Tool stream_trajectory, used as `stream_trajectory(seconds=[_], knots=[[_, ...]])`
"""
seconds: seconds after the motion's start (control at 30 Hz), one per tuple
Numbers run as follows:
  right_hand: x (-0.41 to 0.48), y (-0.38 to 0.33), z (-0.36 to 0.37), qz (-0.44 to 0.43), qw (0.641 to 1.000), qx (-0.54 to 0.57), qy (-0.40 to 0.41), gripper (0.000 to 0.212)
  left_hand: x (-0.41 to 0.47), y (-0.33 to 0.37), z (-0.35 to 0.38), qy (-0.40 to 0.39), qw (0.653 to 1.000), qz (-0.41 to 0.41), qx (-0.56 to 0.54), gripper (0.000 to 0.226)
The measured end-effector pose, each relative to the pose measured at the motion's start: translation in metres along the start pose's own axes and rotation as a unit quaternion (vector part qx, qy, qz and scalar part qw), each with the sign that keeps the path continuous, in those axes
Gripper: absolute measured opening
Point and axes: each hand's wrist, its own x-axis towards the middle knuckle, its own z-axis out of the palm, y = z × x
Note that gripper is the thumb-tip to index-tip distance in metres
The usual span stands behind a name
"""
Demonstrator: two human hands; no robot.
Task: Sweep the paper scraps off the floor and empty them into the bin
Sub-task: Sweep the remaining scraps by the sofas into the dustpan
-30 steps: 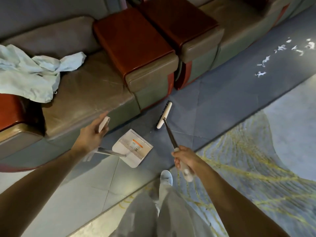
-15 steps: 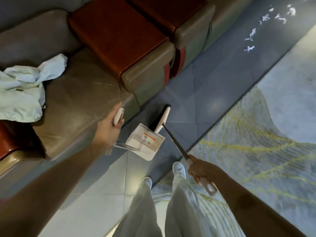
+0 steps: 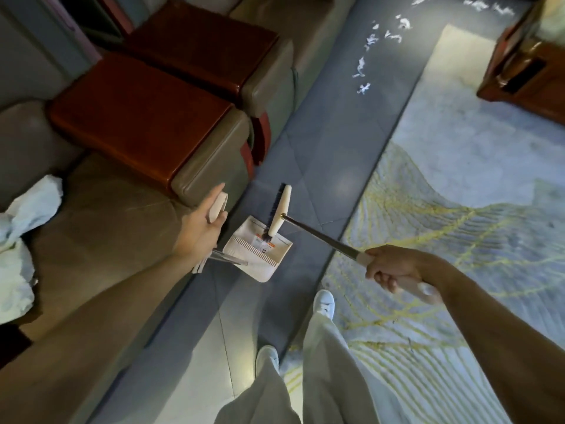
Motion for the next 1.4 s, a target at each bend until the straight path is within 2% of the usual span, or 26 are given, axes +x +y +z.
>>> stream_trajectory(seconds=[0.03,0.1,0.17,0.43,0.7,0.83,0.93,1.03,1.2,1.3,1.4], knots=[[0.005,0.001,-0.013,-0.005,1.000,0.017,0.016,0.009,0.015,0.011,0.006,-0.006,1.000,0.007,-0.005,0.057],[0.018,0.003,-0.046,-0.012,0.996,0.081,0.035,0.016,0.048,0.036,0.024,-0.010,1.000,0.015,-0.012,0.056],[0.030,0.000,-0.086,-0.027,0.989,0.136,0.055,0.014,0.085,0.066,0.046,-0.015,1.000,0.021,-0.010,0.056],[0.091,-0.053,-0.287,-0.103,0.963,0.219,0.123,0.015,0.270,0.216,0.140,0.005,0.997,0.077,0.005,0.054],[0.158,-0.150,-0.483,-0.121,0.948,0.229,0.185,0.013,0.460,0.352,0.206,-0.004,0.994,0.109,0.000,0.057],[0.212,-0.203,-0.585,-0.116,0.947,0.205,0.217,0.007,0.571,0.393,0.252,-0.010,0.991,0.135,0.001,0.059],[0.248,-0.242,-0.657,-0.122,0.944,0.212,0.222,0.007,0.642,0.421,0.292,0.008,0.992,0.123,-0.022,0.067],[0.274,-0.273,-0.721,-0.121,0.938,0.232,0.226,0.005,0.712,0.450,0.329,0.003,0.991,0.136,-0.022,0.059],[0.315,-0.321,-0.834,-0.112,0.940,0.246,0.207,0.010,0.812,0.505,0.377,-0.008,0.995,0.101,-0.003,0.062],[0.349,-0.347,-0.915,-0.107,0.953,0.204,0.197,0.011,0.864,0.528,0.411,-0.021,0.998,0.055,-0.013,0.059],[0.382,-0.373,-1.000,-0.109,0.965,0.148,0.189,0.020,0.909,0.547,0.443,0.001,0.999,0.043,-0.021,0.057]])
